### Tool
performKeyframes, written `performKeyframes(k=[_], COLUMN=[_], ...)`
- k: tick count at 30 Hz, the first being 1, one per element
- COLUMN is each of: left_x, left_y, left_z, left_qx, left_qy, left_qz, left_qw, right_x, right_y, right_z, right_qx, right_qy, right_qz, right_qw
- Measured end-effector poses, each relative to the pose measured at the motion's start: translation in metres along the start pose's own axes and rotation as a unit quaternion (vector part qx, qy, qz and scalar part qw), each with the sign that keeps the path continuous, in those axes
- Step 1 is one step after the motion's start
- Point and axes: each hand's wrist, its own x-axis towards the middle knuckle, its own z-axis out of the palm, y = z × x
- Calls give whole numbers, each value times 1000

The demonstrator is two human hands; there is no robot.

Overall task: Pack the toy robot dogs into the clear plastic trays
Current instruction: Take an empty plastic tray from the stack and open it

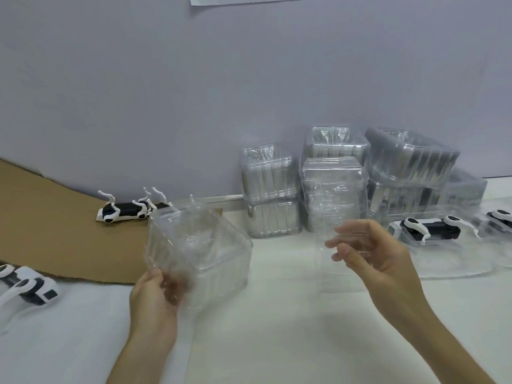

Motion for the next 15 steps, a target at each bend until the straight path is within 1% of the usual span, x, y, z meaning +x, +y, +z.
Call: performKeyframes(k=[2,4,7,10,12,15], left_x=[8,18,40,70,88,113], left_y=[1,6,12,15,15,10], left_z=[-6,-10,-5,18,42,71], left_qx=[39,79,130,188,212,230], left_qy=[21,33,20,12,-3,-9], left_qz=[-12,-7,37,65,61,24], left_qw=[999,996,991,980,975,973], right_x=[-1,-1,-2,-3,-4,-5], right_y=[0,-2,-2,2,3,8], right_z=[-1,-1,1,2,4,4], right_qx=[-2,-4,-11,-51,-73,-95], right_qy=[-1,4,0,-18,-26,-34], right_qz=[-1,-11,-22,-24,-26,-23], right_qw=[1000,1000,1000,998,997,995])
